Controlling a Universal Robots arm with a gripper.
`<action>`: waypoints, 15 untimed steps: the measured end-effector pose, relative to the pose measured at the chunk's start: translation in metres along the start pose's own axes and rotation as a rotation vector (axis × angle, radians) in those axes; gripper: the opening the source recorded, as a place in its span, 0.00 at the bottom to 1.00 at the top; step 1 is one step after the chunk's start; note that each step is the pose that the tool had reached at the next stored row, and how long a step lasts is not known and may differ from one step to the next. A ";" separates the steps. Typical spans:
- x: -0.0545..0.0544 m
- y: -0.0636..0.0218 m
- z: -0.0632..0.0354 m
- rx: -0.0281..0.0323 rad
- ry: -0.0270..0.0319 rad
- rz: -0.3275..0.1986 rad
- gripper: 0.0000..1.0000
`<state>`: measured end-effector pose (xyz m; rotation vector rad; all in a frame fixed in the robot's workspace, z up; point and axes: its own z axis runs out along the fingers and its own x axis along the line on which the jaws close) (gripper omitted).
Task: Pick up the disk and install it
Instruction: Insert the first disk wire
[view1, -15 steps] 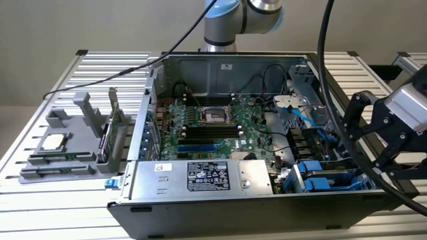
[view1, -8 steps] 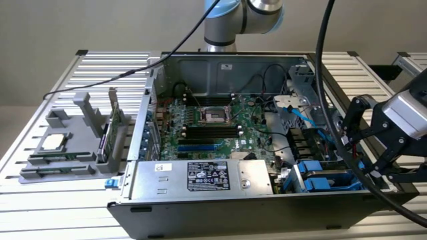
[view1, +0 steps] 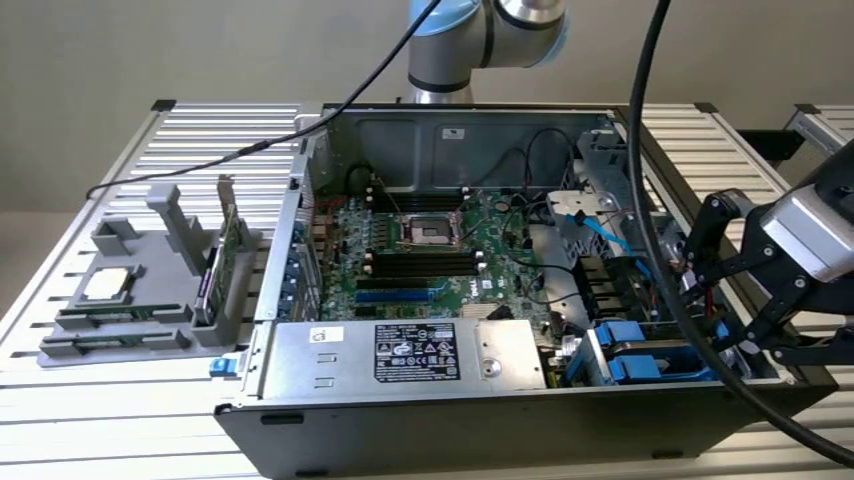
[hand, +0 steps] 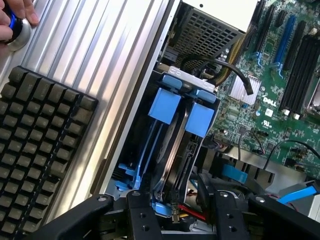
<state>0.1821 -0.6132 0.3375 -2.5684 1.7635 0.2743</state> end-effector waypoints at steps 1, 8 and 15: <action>0.000 0.0004 0.0001 0.0004 -0.0008 0.001 0.49; 0.001 0.0008 0.0017 0.0140 -0.0335 -0.003 0.49; 0.003 0.0014 0.0028 0.0189 -0.0447 -0.004 0.49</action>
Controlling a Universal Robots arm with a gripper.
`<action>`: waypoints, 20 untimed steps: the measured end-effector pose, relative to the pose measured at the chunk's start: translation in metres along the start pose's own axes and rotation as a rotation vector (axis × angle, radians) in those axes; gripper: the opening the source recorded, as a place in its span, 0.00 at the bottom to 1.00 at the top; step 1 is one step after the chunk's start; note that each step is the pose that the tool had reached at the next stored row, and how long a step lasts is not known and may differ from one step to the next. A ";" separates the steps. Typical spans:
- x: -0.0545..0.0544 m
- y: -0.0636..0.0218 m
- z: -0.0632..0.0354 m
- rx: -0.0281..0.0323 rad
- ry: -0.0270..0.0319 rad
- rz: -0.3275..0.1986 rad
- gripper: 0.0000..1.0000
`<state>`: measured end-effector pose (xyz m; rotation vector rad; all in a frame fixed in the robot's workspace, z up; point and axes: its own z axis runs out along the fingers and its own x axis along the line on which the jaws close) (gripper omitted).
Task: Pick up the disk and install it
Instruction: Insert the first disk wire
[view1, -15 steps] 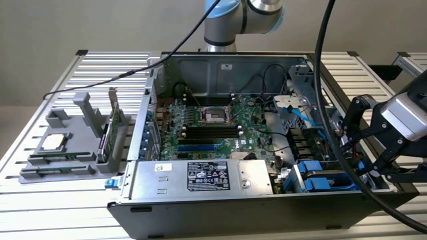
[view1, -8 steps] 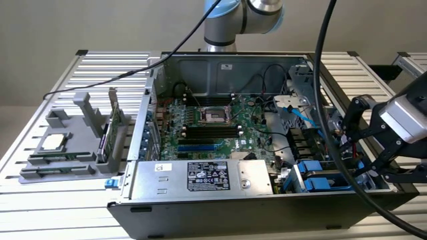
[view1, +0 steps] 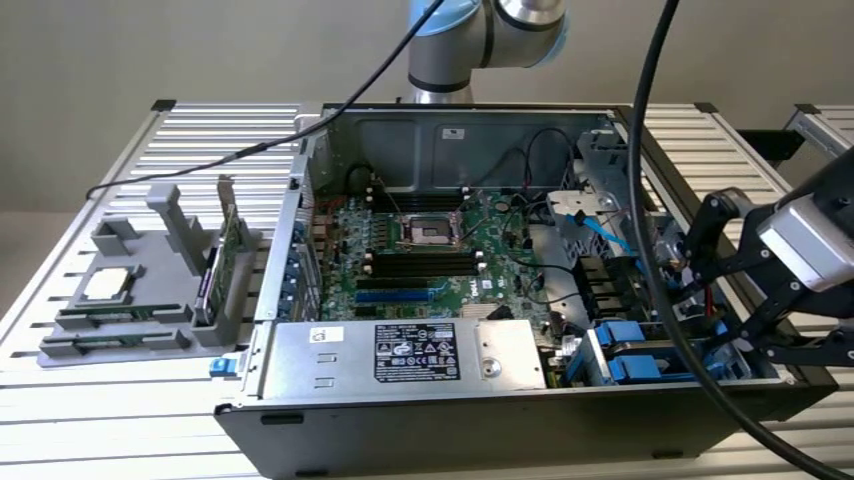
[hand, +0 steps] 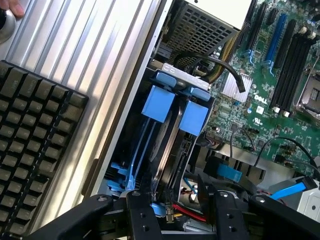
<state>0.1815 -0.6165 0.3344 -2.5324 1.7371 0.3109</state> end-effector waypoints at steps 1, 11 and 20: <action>0.000 0.0000 0.0003 0.0003 0.0003 0.000 0.49; 0.001 0.0001 0.0019 0.0012 0.0001 0.003 0.40; 0.005 -0.0023 0.0013 0.0025 -0.0024 0.005 0.40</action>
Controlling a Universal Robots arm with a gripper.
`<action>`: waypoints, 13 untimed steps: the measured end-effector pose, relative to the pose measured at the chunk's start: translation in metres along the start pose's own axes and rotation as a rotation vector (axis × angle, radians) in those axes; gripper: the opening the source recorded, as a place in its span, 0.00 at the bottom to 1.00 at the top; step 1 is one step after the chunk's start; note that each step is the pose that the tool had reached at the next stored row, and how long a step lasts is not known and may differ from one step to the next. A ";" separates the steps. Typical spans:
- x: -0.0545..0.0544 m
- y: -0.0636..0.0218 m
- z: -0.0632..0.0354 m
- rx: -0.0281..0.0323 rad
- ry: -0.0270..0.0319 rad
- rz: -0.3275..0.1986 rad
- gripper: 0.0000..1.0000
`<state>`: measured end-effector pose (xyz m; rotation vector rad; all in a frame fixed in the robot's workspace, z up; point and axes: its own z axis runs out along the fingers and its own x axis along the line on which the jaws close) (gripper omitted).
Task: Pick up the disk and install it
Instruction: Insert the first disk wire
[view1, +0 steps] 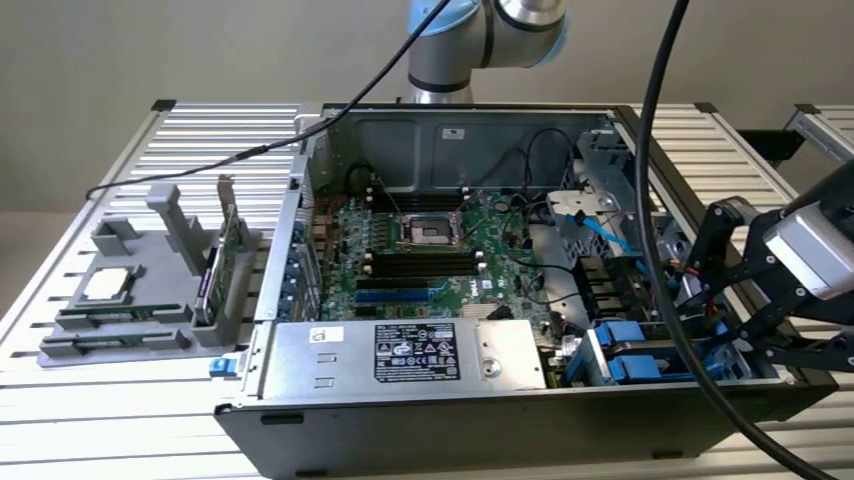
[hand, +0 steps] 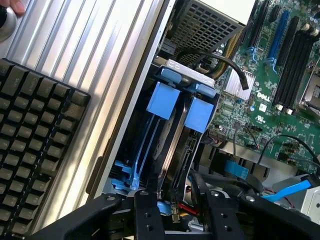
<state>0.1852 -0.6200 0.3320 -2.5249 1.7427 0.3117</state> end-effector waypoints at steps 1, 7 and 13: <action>0.000 0.0001 -0.0001 0.0002 -0.0002 0.001 0.40; 0.001 0.0004 0.0001 0.0020 -0.0015 0.008 0.37; 0.001 0.0008 0.0001 0.0038 -0.0021 0.017 0.24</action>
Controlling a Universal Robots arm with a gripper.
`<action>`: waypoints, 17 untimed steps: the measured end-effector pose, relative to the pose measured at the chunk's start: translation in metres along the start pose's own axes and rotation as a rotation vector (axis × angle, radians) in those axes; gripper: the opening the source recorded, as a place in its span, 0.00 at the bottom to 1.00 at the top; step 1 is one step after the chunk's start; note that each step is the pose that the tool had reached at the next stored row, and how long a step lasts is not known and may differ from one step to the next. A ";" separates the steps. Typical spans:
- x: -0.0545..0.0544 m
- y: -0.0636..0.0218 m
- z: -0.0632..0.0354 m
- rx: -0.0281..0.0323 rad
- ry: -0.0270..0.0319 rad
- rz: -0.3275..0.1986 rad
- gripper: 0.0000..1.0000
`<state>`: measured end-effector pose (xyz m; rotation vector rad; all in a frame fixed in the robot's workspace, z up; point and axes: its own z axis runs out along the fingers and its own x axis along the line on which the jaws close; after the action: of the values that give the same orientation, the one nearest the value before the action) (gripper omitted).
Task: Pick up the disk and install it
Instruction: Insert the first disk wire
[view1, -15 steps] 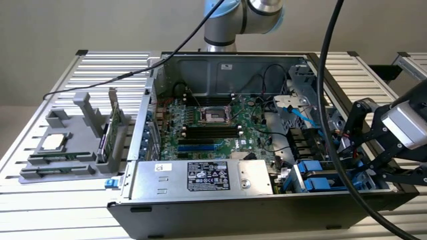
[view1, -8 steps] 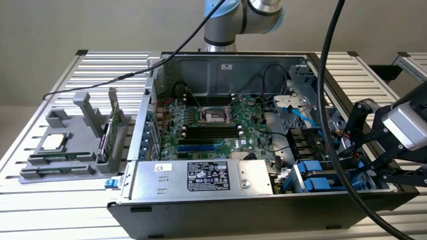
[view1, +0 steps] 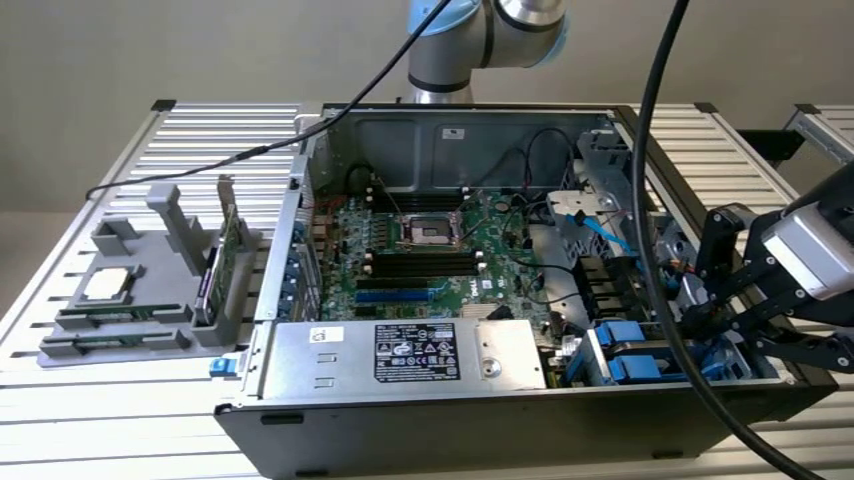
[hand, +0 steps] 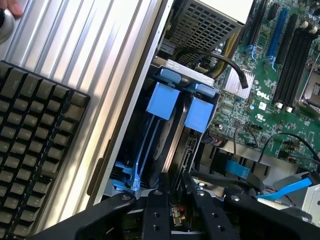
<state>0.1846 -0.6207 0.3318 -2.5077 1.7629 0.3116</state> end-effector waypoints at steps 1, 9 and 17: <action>0.000 0.0000 0.0000 0.0002 -0.0001 0.001 0.24; 0.001 0.0013 -0.0001 0.0183 -0.0117 -0.002 0.24; 0.007 0.0070 -0.0009 0.0355 -0.0214 -0.006 0.24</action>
<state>0.1804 -0.6296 0.3318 -2.4760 1.7366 0.3028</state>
